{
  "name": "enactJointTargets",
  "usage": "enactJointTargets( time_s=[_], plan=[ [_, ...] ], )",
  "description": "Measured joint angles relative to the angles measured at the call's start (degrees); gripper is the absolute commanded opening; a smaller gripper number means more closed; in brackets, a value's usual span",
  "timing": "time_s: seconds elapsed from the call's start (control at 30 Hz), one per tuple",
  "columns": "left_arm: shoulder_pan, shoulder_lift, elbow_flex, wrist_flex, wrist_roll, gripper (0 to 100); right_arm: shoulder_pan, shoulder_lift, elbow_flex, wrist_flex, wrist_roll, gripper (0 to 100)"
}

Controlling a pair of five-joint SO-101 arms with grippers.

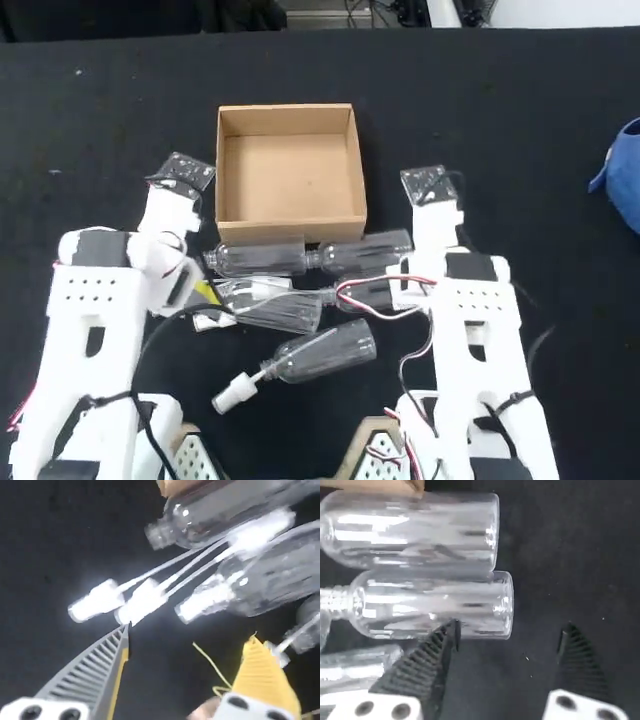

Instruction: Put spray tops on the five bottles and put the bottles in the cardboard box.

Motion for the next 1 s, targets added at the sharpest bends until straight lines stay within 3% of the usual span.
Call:
enactJointTargets(
  time_s=[0.23, 0.43, 0.53, 0.83, 1.0],
  plan=[
    [-14.42, 0.00, -2.29, -2.29, -3.25, 24, -0.09, -0.44, 0.26, -1.23, -0.88, 29.7],
    [-16.09, 0.18, -2.20, -3.78, 0.97, 24, -0.09, -0.44, 0.26, -1.41, -0.88, 29.6],
    [-10.73, 0.18, -2.20, -2.46, 0.44, 24, 1.23, -0.44, 0.26, -1.41, -0.79, 29.6],
    [16.26, 0.18, -2.90, -1.23, -6.33, 24, 13.89, -0.44, 0.88, -4.84, -2.99, 29.6],
    [24.97, 0.18, -2.90, -1.23, -11.69, 24, 14.51, -0.44, 0.88, -5.10, -2.99, 29.6]
  ],
)
